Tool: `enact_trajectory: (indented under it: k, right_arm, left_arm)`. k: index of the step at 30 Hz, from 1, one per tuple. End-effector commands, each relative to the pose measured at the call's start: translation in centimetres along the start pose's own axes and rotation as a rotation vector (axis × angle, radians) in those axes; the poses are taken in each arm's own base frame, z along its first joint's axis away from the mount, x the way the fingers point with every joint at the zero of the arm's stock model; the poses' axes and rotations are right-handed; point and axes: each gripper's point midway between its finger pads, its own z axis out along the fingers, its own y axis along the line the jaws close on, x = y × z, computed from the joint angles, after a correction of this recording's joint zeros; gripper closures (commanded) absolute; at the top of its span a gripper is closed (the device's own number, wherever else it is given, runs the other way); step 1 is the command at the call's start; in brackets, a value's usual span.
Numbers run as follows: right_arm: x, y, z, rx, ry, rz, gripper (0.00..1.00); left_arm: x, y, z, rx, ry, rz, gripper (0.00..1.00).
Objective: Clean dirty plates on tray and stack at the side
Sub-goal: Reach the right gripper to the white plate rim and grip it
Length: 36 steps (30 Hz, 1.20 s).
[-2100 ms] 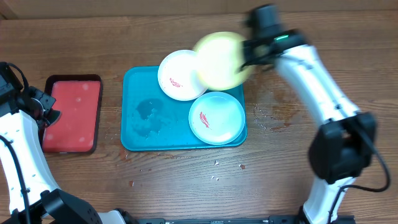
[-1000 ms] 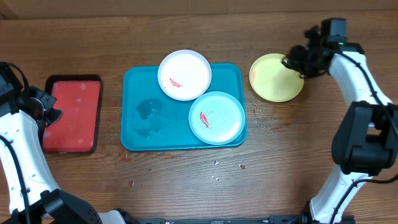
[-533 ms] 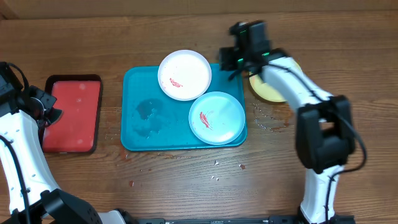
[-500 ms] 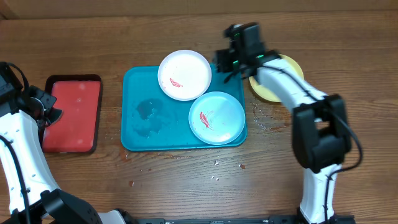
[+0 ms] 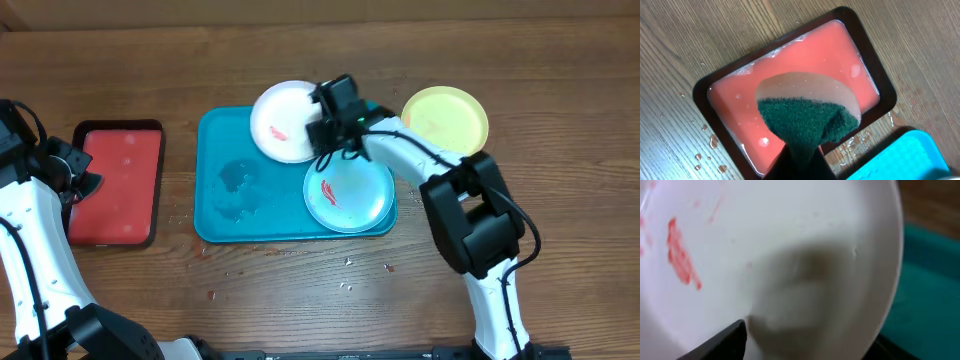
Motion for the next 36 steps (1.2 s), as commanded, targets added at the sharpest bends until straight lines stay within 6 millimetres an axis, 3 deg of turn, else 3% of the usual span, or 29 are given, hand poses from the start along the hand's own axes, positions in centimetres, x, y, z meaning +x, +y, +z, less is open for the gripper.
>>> enact_trajectory:
  k: [1, 3, 6, 9, 13, 18, 22, 29, 36]
  right_arm:
    - [-1.8, 8.4, -4.5, -0.111, -0.063, -0.193, 0.30]
    - [-2.3, 10.5, -6.2, -0.099, -0.090, -0.230, 0.30]
    - [-3.3, 11.7, -7.9, -0.053, -0.133, -0.257, 0.28]
    - [-4.4, 11.2, -9.0, 0.003, -0.179, -0.256, 0.23]
    - [-6.2, 8.8, -9.2, 0.059, -0.230, -0.219, 0.23]
    - [-9.0, 5.3, -7.7, 0.044, -0.309, -0.152, 0.23]
    - [-8.5, 4.9, -5.5, -0.052, -0.283, -0.126, 0.23]
    - [-6.3, 5.9, -1.6, -0.071, -0.230, -0.116, 0.31]
    - [-5.3, 7.1, 0.3, -0.109, -0.216, -0.110, 0.37]
  left_arm:
    - [0.1, -0.1, 0.0, 0.011, 0.002, -0.011, 0.96]
    - [0.0, -0.1, 0.1, 0.008, 0.001, -0.011, 0.96]
    - [0.0, 0.0, 0.1, 0.004, 0.000, -0.010, 0.96]
    - [0.0, 0.0, 0.1, 0.005, -0.001, -0.011, 0.96]
    - [0.0, 0.0, 0.1, 0.005, 0.000, -0.011, 0.96]
    - [0.1, 0.0, 0.1, 0.004, 0.001, -0.011, 0.96]
    - [0.1, 0.0, 0.1, 0.003, 0.003, -0.010, 0.96]
    - [0.3, -0.2, 0.1, 0.015, 0.014, -0.010, 0.96]
    - [0.6, -0.4, 0.0, 0.027, 0.026, -0.006, 0.96]
